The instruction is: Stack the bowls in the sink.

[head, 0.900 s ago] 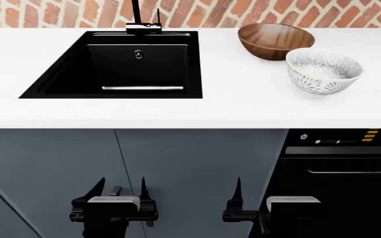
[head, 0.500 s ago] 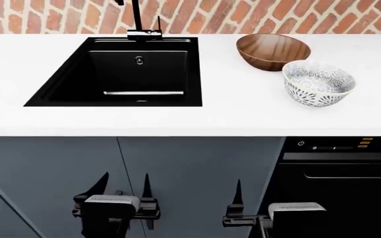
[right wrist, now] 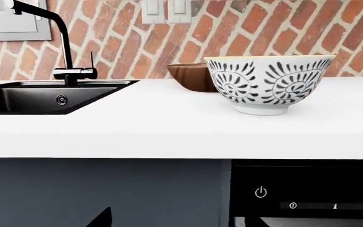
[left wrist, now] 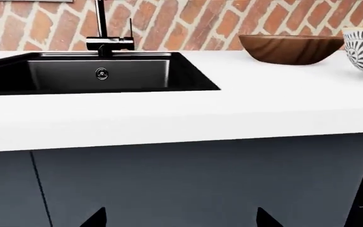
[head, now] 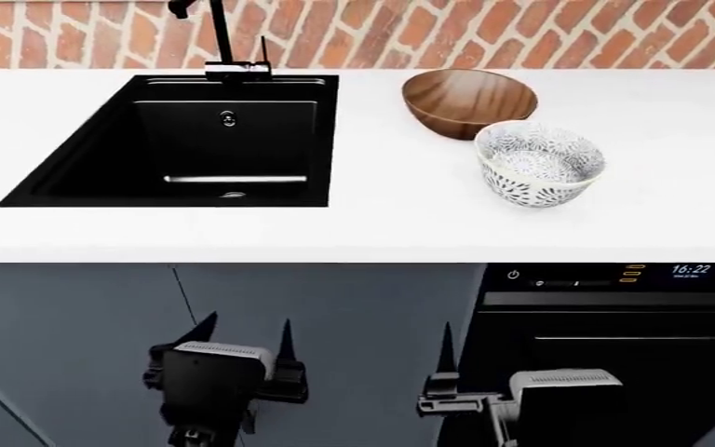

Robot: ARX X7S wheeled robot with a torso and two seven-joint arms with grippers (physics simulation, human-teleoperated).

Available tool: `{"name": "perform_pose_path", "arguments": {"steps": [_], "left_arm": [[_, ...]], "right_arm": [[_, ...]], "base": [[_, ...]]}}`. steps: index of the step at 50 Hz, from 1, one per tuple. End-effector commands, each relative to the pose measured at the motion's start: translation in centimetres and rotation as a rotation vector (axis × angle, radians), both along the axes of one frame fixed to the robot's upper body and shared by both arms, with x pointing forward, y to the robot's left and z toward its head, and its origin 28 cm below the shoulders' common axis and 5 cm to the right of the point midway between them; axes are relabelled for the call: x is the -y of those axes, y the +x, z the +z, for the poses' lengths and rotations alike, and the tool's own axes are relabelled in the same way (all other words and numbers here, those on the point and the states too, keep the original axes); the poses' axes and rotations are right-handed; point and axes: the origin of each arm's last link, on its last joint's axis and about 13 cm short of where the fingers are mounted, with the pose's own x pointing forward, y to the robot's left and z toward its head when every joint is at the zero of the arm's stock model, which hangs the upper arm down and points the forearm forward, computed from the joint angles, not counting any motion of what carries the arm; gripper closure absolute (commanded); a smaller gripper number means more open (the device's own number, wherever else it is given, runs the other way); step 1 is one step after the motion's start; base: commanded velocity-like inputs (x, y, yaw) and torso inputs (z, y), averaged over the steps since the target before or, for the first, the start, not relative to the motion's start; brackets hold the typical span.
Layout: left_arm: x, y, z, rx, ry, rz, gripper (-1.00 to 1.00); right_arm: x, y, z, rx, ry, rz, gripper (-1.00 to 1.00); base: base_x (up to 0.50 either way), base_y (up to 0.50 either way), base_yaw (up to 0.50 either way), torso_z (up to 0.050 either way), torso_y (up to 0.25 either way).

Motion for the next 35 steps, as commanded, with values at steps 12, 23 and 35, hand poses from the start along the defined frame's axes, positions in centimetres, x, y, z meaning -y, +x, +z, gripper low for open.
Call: {"name": "perform_pose_path", "arguments": {"steps": [12,23,35], "left_arm": [[0.2,0.1,0.9,-0.023,0.010,-0.028,-1.00],[-0.2,0.9,2.8,-0.034,-0.036,-0.071,-1.00],[-1.5,-0.5,9.6,-0.067,-0.162,-0.101,-1.00]], "right_arm": [[0.1,0.1,0.7,-0.004,0.017,-0.007,-1.00],[0.1,-0.3,1.8,0.002,0.005,0.007,-1.00],[0.4,-1.8,8.5,-0.012,-0.001,0.102,-1.00]], "base": [[0.00,-0.50,0.00,0.000,0.000],[0.00,-0.50,0.00,0.000,0.000],[0.00,-0.05,0.00,0.000,0.000]]}}
